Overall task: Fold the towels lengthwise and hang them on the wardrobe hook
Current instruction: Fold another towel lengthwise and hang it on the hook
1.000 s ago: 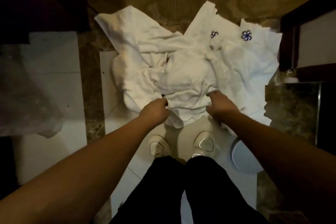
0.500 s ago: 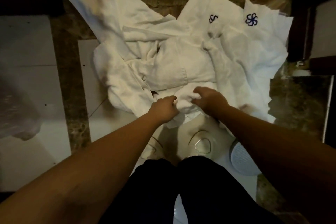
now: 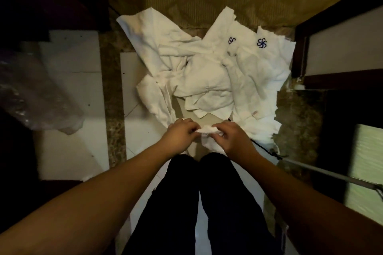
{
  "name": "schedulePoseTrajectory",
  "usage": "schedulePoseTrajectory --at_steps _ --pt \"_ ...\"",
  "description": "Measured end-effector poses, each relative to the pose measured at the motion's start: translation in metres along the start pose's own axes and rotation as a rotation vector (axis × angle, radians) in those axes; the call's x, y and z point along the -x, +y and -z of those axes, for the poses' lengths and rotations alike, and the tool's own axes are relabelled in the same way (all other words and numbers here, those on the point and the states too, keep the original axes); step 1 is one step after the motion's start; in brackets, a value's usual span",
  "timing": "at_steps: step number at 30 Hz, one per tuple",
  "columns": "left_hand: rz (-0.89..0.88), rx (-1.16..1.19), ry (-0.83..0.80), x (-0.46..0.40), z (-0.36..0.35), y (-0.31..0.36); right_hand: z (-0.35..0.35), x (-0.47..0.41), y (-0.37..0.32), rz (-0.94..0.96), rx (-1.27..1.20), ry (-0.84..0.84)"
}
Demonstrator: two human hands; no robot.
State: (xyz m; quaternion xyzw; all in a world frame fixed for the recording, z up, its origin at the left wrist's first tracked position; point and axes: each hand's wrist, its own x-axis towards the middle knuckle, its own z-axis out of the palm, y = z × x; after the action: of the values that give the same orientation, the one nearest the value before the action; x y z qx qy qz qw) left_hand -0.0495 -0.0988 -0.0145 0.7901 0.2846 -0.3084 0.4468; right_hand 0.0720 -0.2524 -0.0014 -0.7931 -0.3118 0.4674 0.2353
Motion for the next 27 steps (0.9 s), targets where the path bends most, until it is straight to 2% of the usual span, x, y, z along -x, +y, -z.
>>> schedulePoseTrajectory --at_steps 5,14,21,24,27 --pt "0.013 0.129 0.12 0.061 0.062 0.061 0.066 0.029 -0.079 0.065 0.147 0.145" --pt "-0.017 0.248 0.313 0.191 0.162 0.17 0.18 0.094 -0.222 0.333 0.396 0.156" --pt "-0.055 0.351 0.518 0.307 0.222 0.243 0.255 0.16 -0.345 0.659 0.52 0.266" --pt "-0.129 0.426 0.614 0.359 0.241 0.26 0.278 0.193 -0.394 0.834 0.563 0.316" --pt "-0.2 0.379 0.674 0.417 0.251 0.277 0.288 0.232 -0.435 1.008 0.637 0.34"
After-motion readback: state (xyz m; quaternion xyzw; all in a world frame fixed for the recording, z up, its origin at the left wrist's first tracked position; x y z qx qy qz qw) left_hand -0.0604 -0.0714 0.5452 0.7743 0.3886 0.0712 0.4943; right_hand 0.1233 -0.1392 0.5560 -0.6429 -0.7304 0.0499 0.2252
